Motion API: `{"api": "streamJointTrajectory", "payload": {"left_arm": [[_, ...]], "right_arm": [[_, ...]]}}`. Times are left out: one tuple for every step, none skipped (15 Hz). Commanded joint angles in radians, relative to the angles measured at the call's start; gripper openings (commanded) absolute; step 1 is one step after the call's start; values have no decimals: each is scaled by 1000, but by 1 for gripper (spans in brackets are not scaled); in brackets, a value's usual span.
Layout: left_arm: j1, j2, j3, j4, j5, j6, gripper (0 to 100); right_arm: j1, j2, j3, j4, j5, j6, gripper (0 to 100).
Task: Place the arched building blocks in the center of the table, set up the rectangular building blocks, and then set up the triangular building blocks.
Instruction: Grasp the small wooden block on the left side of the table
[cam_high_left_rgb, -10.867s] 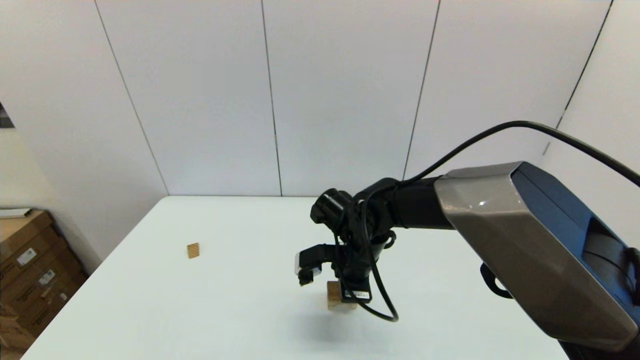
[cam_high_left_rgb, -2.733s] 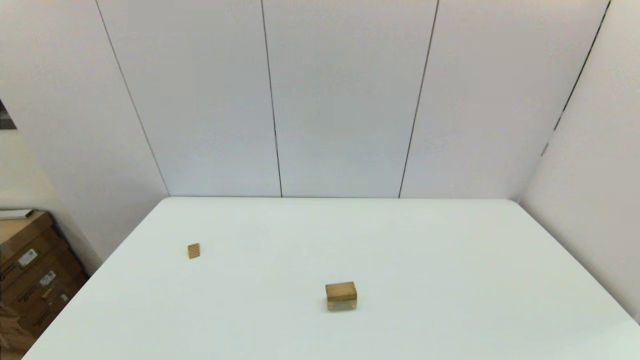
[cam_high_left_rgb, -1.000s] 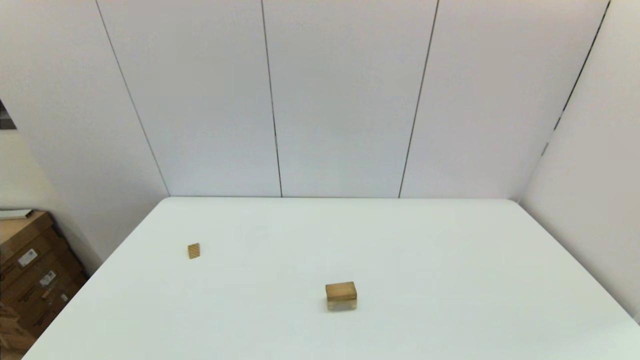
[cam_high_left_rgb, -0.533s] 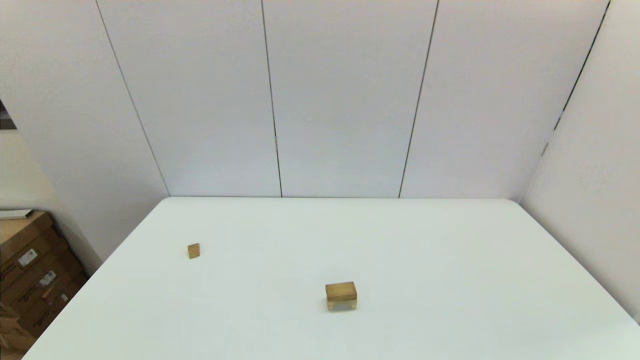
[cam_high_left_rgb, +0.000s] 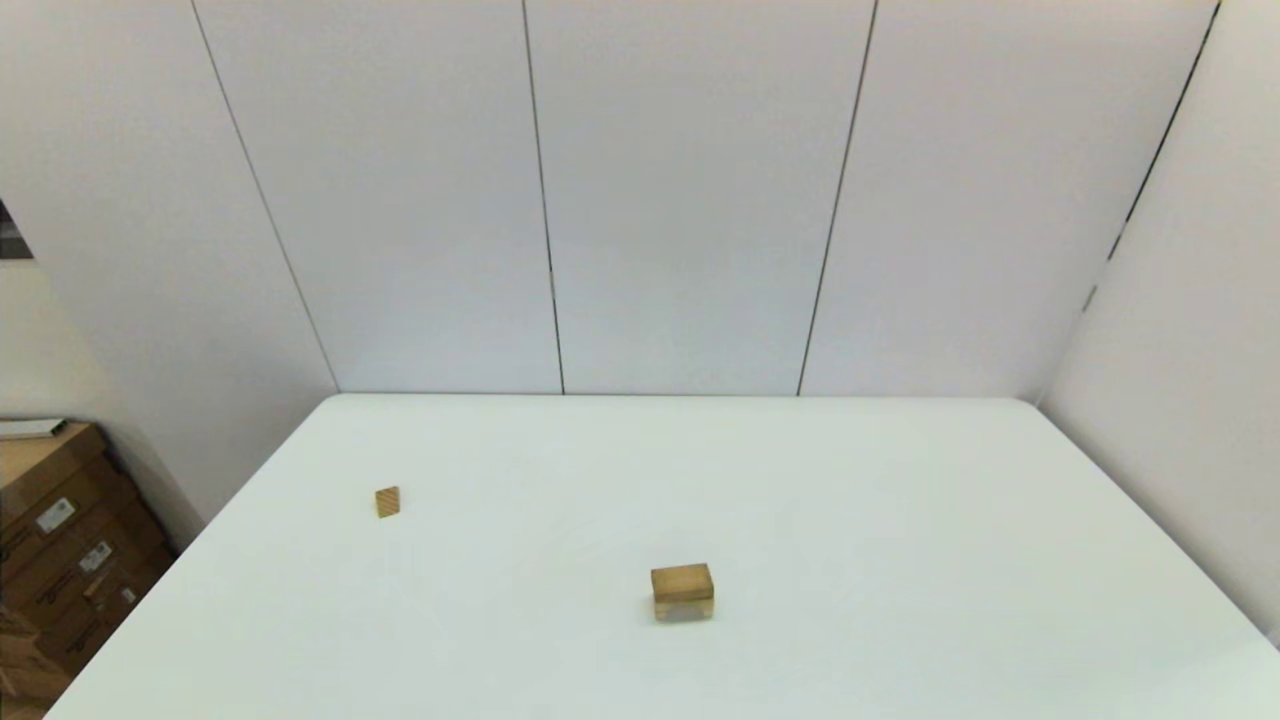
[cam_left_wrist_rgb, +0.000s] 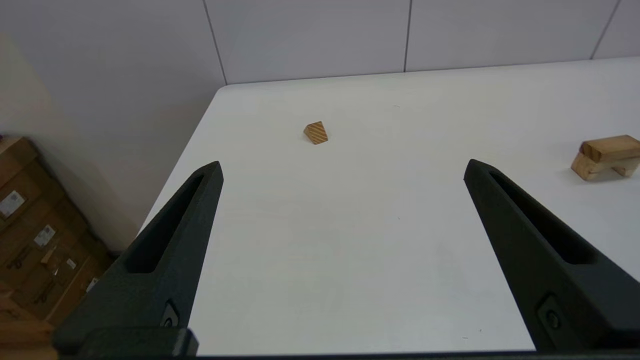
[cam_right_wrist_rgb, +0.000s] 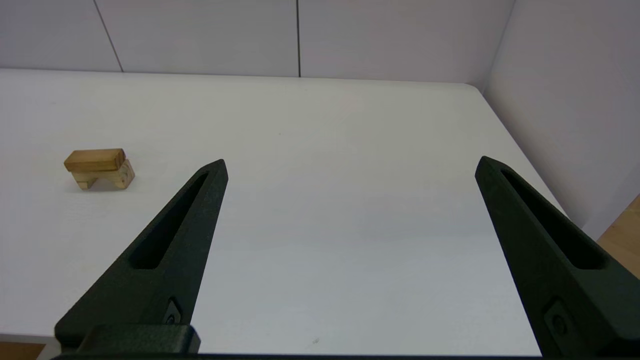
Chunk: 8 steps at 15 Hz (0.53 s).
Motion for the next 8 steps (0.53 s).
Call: {"api": "streamJointTrajectory", "payload": {"left_arm": [[0, 1, -17, 12, 1, 1, 100], [0, 9, -52, 24, -3, 1, 100], [0, 32, -84, 44, -7, 4, 100], [0, 56, -117, 64, -18, 4, 100], [0, 75, -135, 79, -29, 6, 100], [0, 149, -222, 128, -87, 3, 100], [-2, 230, -272, 148, -108, 6, 100], [-2, 307, -318, 159, -114, 16, 100]], "right_arm": [[0, 0, 2, 0, 1, 0, 100], [0, 0, 2, 0, 1, 0, 100], [0, 0, 2, 0, 0, 0, 100], [0, 0, 2, 0, 0, 0, 100], [0, 0, 2, 0, 0, 0, 100], [0, 0, 2, 0, 0, 0, 100], [0, 0, 2, 0, 0, 0, 100], [0, 0, 2, 0, 1, 0, 100]]}}
